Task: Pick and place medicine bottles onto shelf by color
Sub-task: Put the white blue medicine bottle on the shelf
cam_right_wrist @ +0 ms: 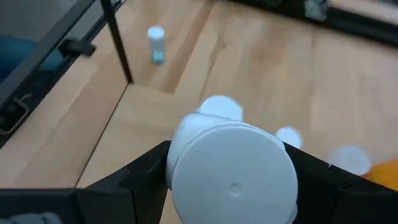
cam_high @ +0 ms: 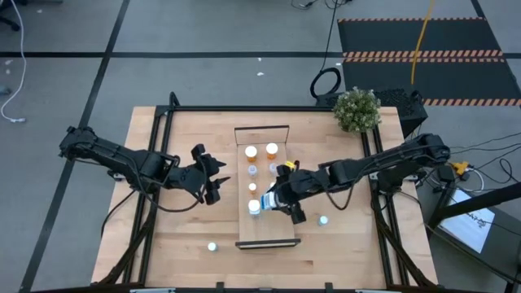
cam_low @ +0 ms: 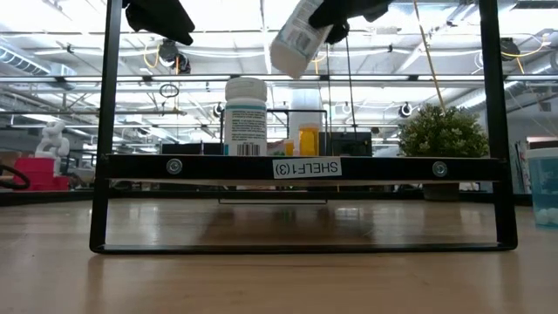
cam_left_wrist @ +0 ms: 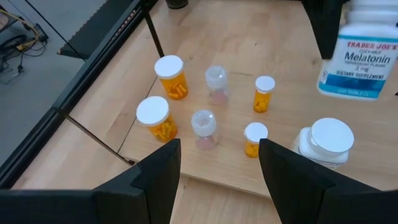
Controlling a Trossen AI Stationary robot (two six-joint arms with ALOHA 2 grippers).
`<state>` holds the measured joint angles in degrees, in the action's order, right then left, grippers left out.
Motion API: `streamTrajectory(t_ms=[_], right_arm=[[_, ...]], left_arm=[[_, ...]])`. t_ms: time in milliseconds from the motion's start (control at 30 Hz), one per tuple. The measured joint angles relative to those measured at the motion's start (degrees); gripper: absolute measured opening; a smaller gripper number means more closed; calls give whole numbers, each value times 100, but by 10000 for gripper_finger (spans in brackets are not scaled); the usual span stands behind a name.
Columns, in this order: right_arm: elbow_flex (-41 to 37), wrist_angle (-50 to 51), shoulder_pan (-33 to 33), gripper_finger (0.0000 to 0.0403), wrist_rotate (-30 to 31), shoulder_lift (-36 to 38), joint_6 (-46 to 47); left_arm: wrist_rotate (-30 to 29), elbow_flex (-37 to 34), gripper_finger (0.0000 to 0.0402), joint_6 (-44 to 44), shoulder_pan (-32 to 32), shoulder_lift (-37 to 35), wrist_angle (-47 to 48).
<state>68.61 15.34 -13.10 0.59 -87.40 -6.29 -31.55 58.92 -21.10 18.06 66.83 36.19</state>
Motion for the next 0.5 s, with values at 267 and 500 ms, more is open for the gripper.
streamTrajectory(t_ms=[267, 500], right_arm=[[221, 615, 0, 247, -93, -363, 57], [221, 773, -9, 247, -242, -510, -67]], left_arm=[[0, 0, 218, -7, 11, 0, 11], [2, 0, 218, -9, 9, 0, 9]])
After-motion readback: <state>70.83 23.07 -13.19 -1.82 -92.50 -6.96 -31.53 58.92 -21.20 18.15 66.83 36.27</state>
